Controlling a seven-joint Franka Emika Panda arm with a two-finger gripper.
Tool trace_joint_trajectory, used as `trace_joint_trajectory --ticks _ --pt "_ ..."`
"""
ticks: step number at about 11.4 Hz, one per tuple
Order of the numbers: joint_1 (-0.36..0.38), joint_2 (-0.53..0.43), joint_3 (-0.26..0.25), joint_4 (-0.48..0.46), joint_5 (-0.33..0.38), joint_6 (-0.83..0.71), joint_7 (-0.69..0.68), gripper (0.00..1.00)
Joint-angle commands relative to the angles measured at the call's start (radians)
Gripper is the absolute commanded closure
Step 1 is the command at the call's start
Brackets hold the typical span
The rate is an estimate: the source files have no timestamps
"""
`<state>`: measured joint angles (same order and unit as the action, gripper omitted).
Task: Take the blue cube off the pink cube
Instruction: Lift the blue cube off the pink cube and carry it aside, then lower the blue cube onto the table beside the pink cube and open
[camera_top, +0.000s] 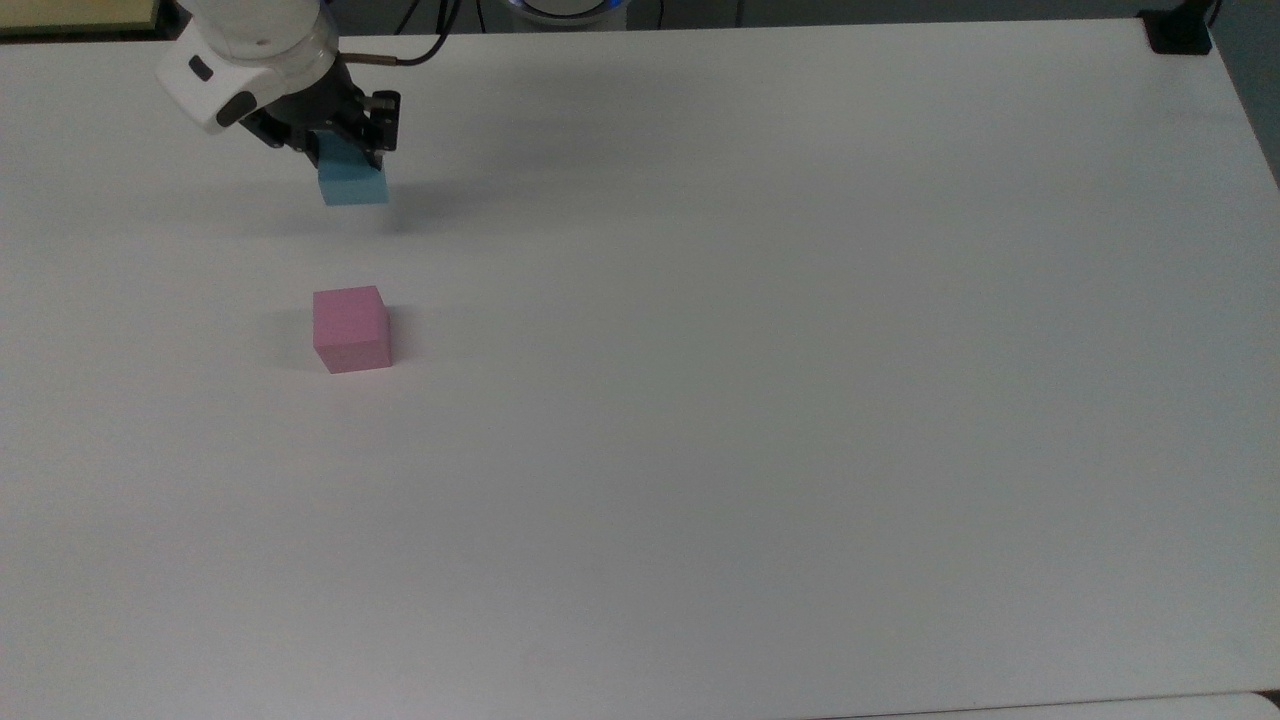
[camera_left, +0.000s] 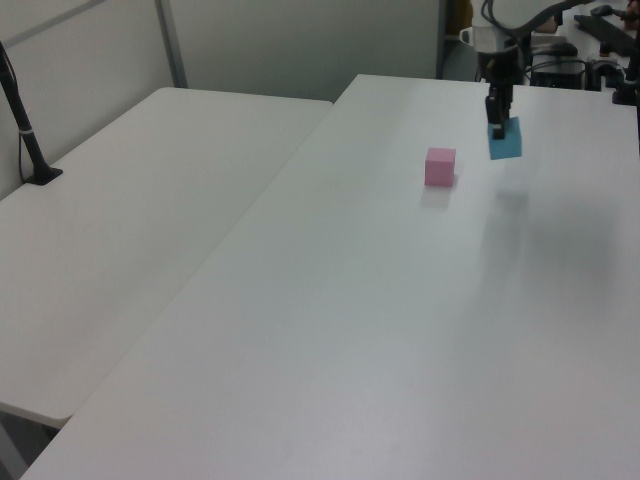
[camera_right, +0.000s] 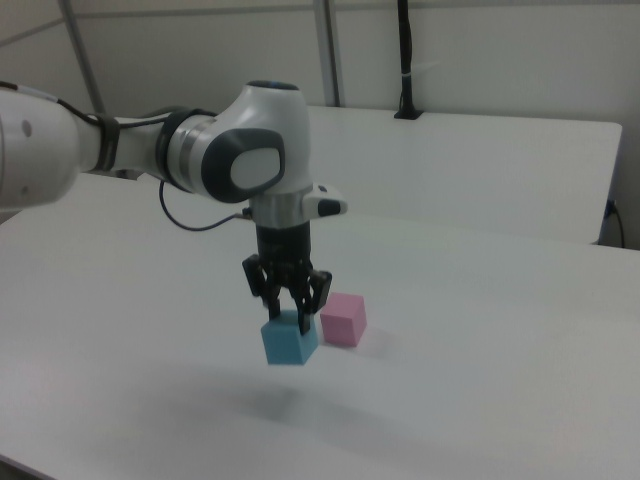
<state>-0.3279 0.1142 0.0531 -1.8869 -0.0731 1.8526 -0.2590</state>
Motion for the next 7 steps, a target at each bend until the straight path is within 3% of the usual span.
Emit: trace_joint_trajectory --ticks 1,3,5,7 --pt "-0.066 -0.109 0.002 -0.162 -0.022 0.013 -0.127 0.54" --pt "-0.108 -0.116 0.002 -0.214 -0.022 0.051 -0.181 0.54" --pt "-0.122 -0.114 0.004 -0.302 -0.021 0.210 -0.181 0.54" --pt "-0.125 -0.105 0.002 -0.324 -0.011 0.282 -0.180 0.54"
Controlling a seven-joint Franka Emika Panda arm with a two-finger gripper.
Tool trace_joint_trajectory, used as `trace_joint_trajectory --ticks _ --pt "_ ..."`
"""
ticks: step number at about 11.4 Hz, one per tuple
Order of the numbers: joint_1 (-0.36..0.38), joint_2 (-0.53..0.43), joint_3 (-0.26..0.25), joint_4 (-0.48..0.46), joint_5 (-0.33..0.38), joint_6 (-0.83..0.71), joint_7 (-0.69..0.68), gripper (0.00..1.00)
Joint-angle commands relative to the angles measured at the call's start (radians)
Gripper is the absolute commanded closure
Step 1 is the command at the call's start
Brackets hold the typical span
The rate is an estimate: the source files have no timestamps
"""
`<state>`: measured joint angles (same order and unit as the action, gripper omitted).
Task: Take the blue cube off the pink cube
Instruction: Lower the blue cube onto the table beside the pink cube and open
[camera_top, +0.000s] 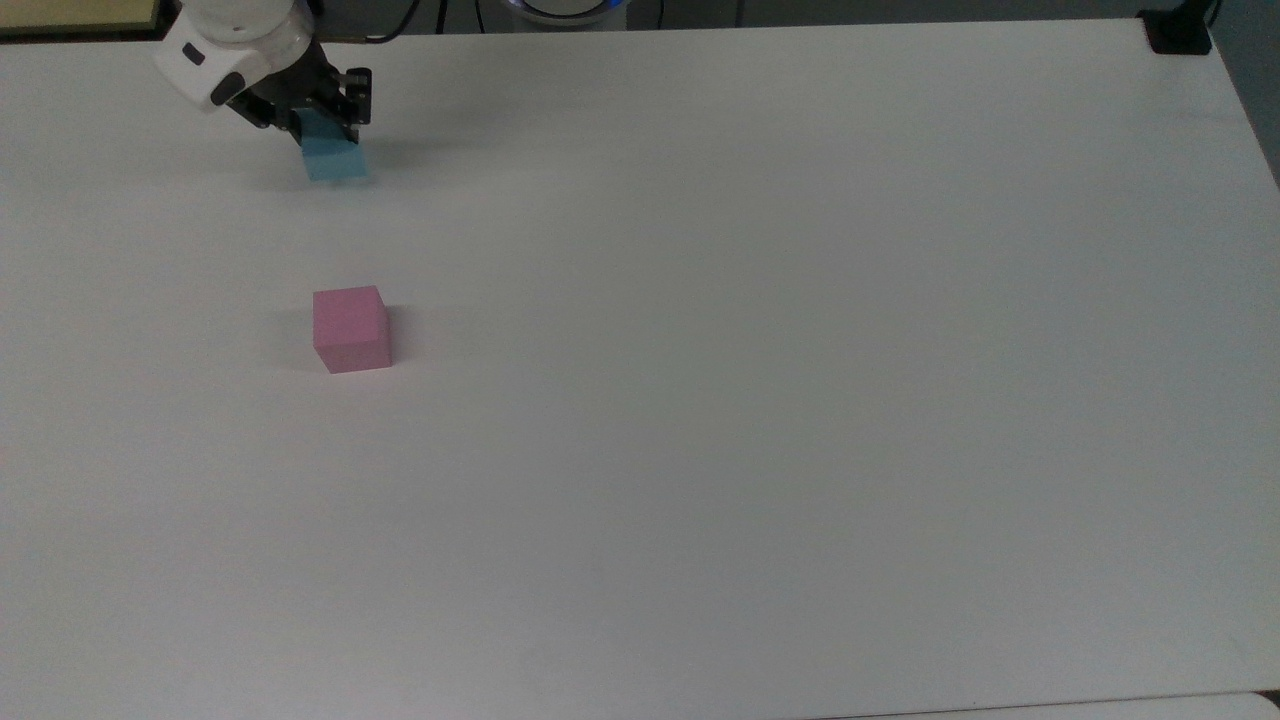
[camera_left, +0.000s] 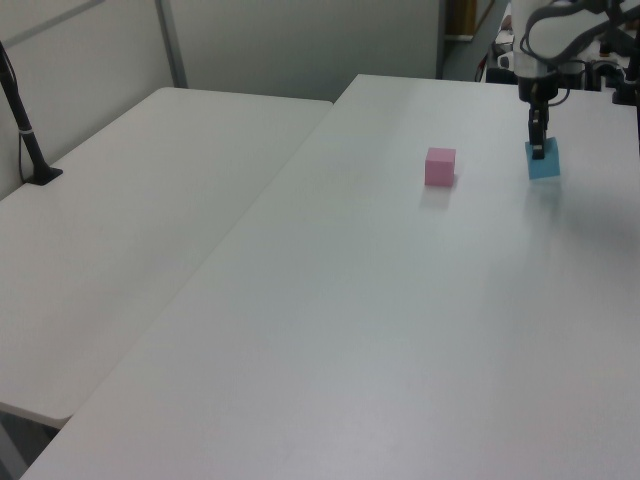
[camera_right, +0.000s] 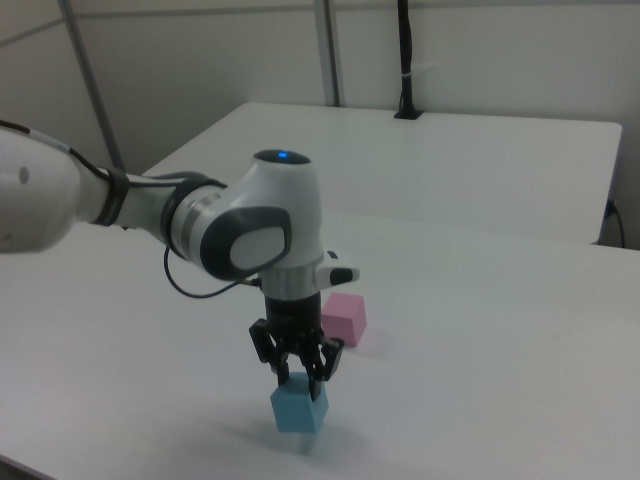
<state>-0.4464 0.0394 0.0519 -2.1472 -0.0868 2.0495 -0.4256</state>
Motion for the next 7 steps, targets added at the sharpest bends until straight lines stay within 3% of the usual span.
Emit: trace_joint_trajectory --ticks 1,2,3,4,7 --pt "-0.008 -0.020 0.005 -0.063 0.005 0.099 -0.009 0.54" --pt "-0.011 -0.019 0.003 -0.062 0.006 0.098 -0.008 0.46" --pt "-0.029 -0.019 0.003 -0.057 0.007 0.092 -0.004 0.18" --pt "-0.037 -0.023 0.003 -0.056 0.009 0.086 -0.001 0.00" --pt "-0.037 -0.021 0.003 -0.027 0.012 0.032 0.002 0.00"
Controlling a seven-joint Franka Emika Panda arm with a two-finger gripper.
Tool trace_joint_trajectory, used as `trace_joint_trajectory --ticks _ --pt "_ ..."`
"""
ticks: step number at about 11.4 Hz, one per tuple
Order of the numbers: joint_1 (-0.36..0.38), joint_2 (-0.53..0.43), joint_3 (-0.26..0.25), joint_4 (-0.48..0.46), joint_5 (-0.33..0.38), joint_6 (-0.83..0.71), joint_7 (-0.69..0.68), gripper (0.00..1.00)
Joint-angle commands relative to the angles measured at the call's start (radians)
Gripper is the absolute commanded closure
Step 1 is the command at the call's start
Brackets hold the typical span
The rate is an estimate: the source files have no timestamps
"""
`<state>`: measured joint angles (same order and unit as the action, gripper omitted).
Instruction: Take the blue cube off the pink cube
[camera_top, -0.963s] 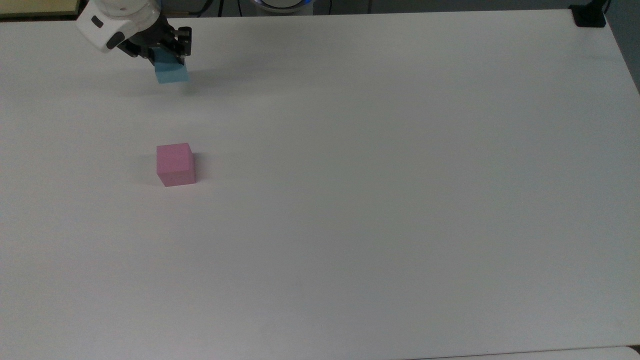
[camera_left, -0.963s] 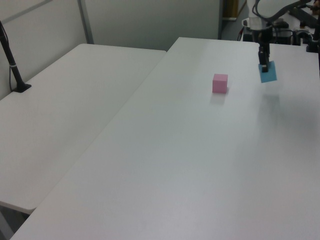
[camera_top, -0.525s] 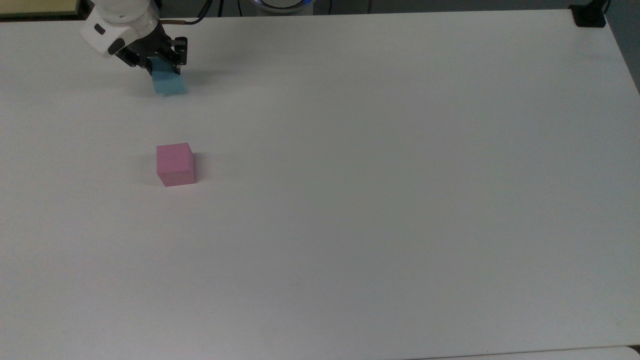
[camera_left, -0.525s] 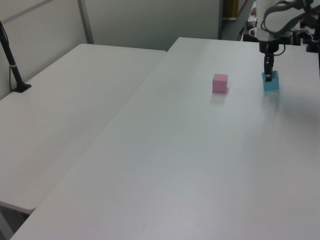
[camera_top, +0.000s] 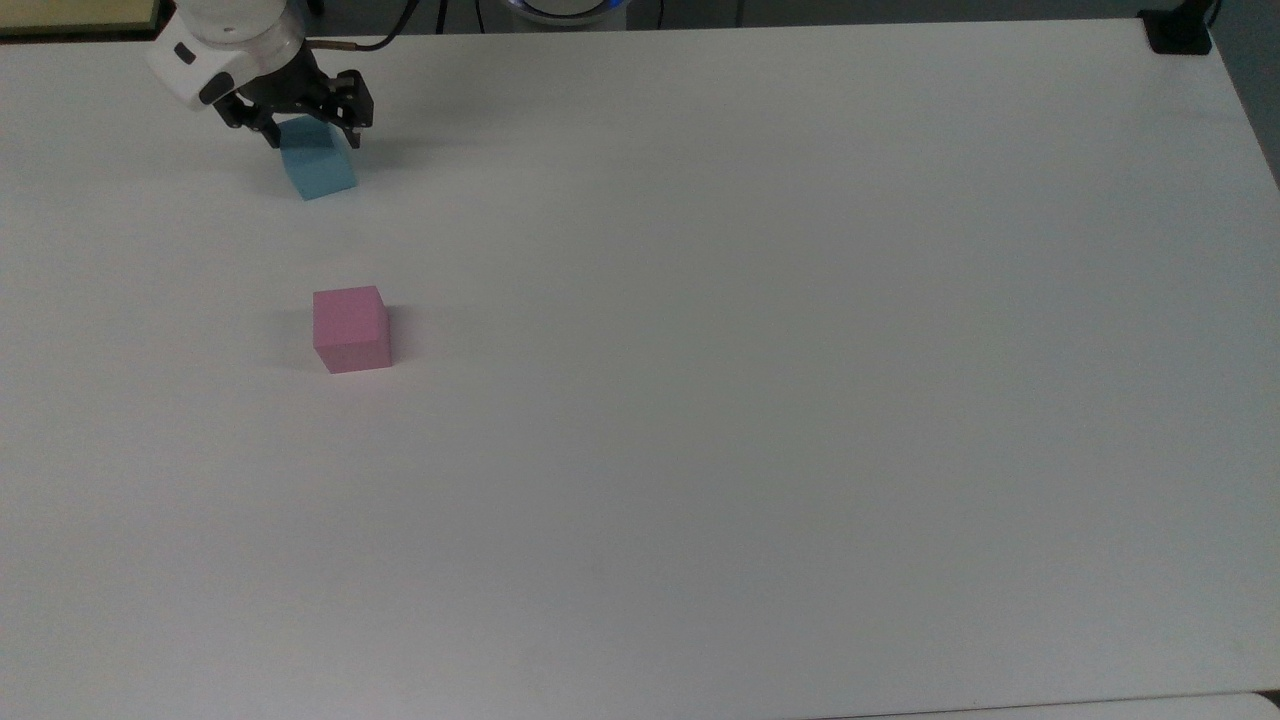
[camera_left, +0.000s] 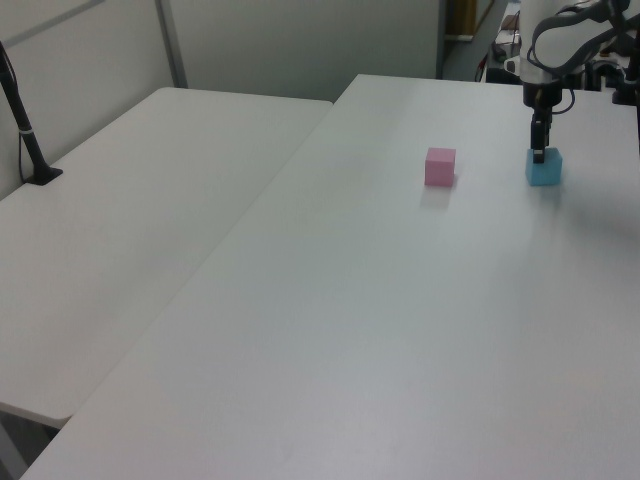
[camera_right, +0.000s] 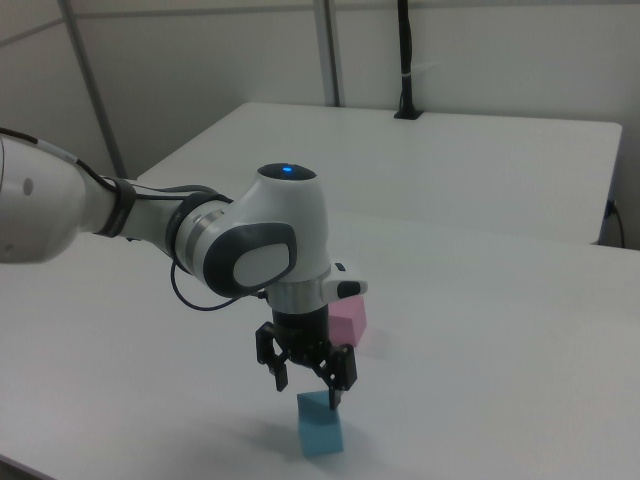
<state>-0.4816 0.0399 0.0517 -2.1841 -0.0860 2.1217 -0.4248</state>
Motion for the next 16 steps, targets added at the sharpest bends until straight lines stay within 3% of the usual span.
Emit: trace_joint_trajectory --ticks 1,3,4,7,10,13,16 --pt "-0.002 -0.024 0.004 0.010 0.015 -0.048 0.001 0.00" --pt "-0.002 -0.038 0.002 0.042 0.023 -0.098 0.003 0.00" --pt "0.000 -0.049 0.002 0.102 0.050 -0.196 0.003 0.00" --pt "0.017 -0.121 0.005 0.335 0.115 -0.527 0.004 0.00" --pt "0.059 -0.133 0.008 0.560 0.163 -0.739 0.147 0.00" --pt "0.180 -0.169 -0.010 0.606 0.155 -0.766 0.297 0.00" --pt "0.264 -0.169 -0.050 0.590 0.128 -0.651 0.299 0.00"
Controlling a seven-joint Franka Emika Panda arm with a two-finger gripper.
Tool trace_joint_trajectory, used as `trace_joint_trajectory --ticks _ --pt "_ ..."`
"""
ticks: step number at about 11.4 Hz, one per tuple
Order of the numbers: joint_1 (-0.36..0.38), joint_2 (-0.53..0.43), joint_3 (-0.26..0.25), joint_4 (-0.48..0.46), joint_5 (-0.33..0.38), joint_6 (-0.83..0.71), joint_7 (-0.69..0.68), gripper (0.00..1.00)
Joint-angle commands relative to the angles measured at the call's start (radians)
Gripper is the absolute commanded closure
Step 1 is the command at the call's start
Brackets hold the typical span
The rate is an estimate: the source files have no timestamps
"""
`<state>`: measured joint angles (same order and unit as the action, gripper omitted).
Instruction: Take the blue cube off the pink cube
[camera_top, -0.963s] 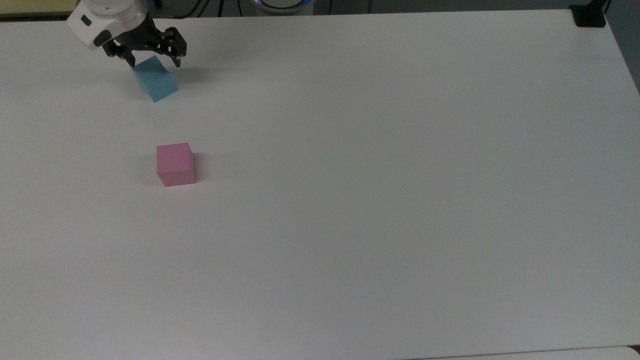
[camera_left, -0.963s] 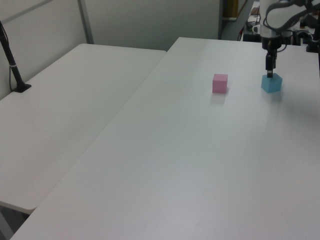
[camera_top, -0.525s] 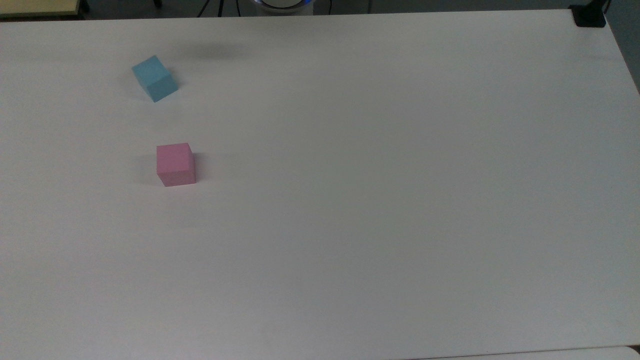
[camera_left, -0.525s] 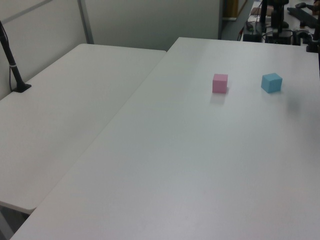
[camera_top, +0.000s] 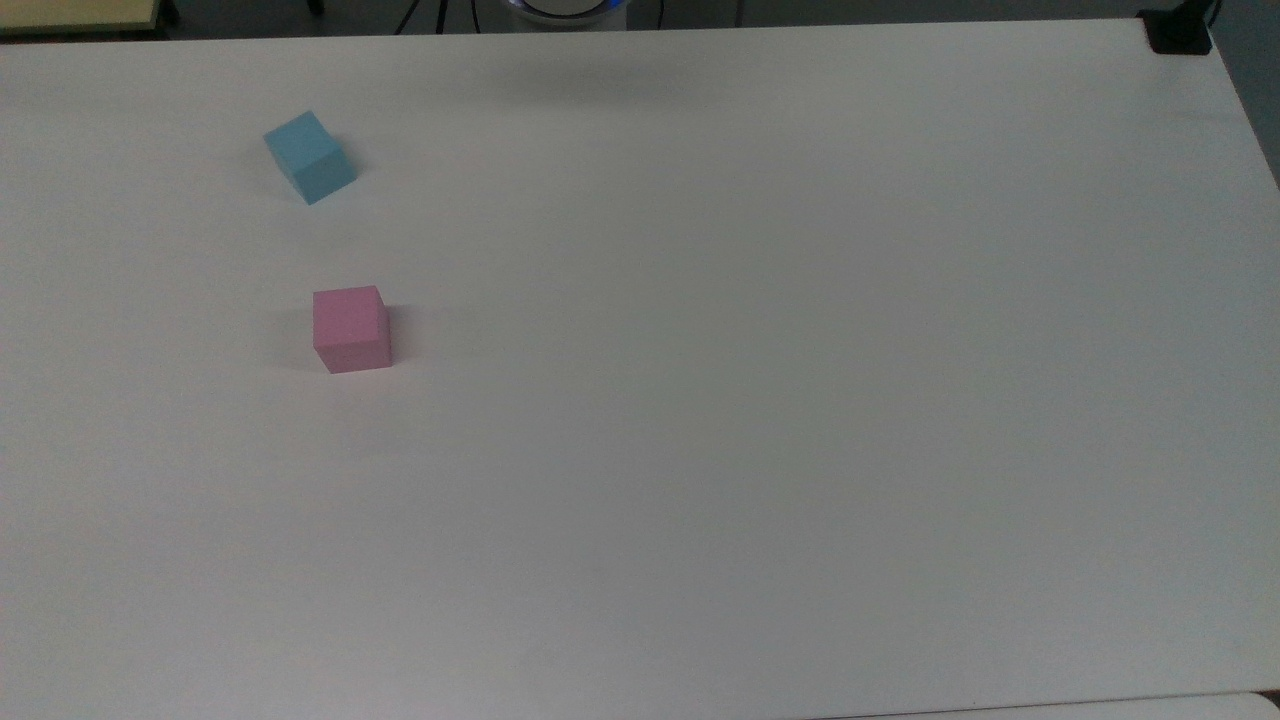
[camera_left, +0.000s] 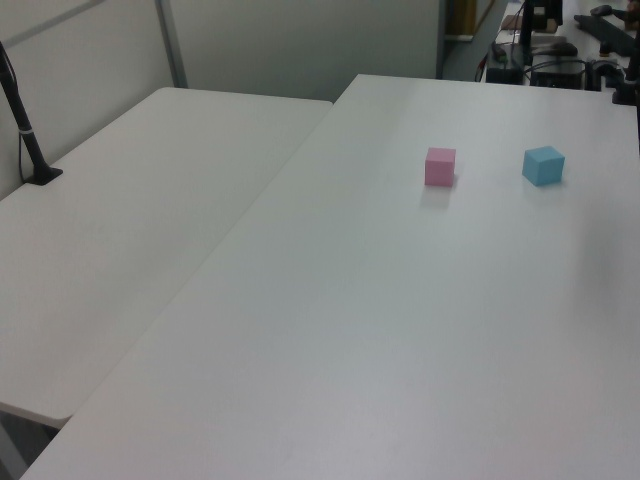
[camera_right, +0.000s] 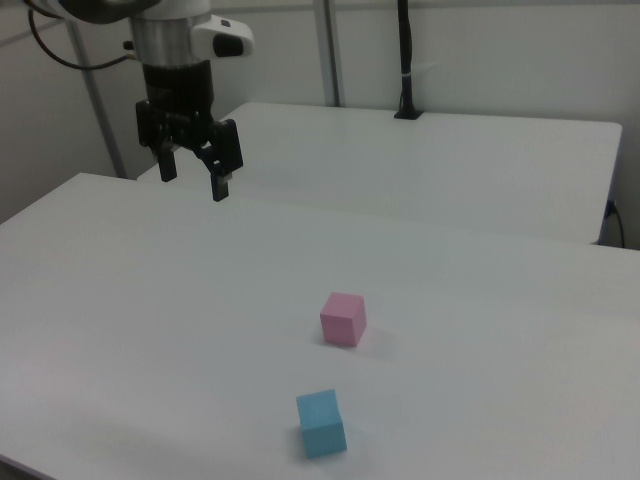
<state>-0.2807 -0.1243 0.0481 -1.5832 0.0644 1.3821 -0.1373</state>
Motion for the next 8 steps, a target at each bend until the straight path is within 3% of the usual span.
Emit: trace_joint_trajectory --ticks 1,3,8 --pt "0.067 0.000 -0.047 -0.032 -0.046 0.166 0.011 0.00" --pt "0.077 0.006 -0.047 -0.055 -0.071 0.273 0.024 0.00" --pt "0.075 0.012 -0.047 -0.054 -0.072 0.265 0.031 0.00"
